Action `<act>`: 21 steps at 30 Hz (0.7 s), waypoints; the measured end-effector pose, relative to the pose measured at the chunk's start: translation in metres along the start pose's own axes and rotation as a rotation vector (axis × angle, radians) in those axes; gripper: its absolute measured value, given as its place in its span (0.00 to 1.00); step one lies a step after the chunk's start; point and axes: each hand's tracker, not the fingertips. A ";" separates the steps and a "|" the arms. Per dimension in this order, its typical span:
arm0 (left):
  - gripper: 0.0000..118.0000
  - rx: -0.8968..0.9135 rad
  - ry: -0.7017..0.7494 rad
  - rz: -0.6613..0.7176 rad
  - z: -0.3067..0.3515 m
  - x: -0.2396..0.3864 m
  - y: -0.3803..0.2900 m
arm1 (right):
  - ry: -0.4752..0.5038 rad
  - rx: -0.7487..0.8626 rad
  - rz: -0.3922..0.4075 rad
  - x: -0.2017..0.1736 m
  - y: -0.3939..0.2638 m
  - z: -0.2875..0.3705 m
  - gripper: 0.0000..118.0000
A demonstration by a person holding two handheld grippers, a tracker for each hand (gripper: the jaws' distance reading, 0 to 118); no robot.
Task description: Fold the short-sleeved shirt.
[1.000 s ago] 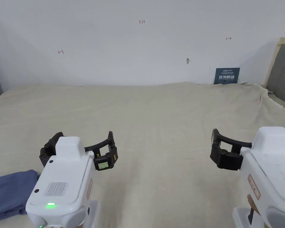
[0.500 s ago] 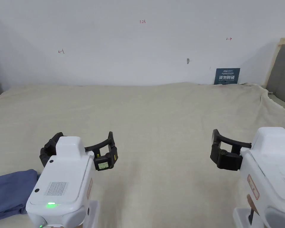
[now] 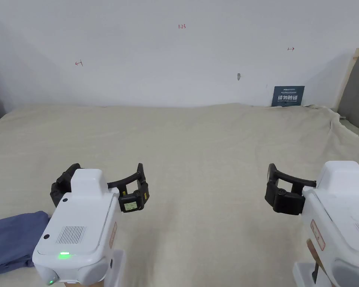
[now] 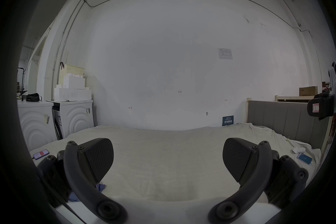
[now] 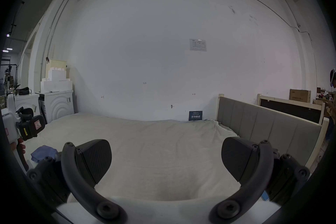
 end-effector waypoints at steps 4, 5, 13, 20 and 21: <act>1.00 0.000 -0.004 0.001 0.000 -0.001 0.001 | -0.059 -0.015 -0.051 -0.001 0.000 -0.003 1.00; 1.00 0.002 -0.004 0.001 0.001 -0.002 0.001 | -0.093 -0.006 -0.083 -0.001 -0.001 -0.003 1.00; 1.00 0.006 -0.014 -0.006 0.003 -0.005 0.003 | -0.210 -0.266 -0.264 0.010 0.014 -0.008 0.99; 1.00 0.010 -0.013 -0.004 0.003 -0.006 0.004 | -0.182 -0.362 -0.378 0.025 0.029 -0.009 0.99; 1.00 0.009 -0.014 -0.004 0.003 -0.006 0.005 | -0.182 -0.371 -0.380 0.025 0.031 -0.009 0.99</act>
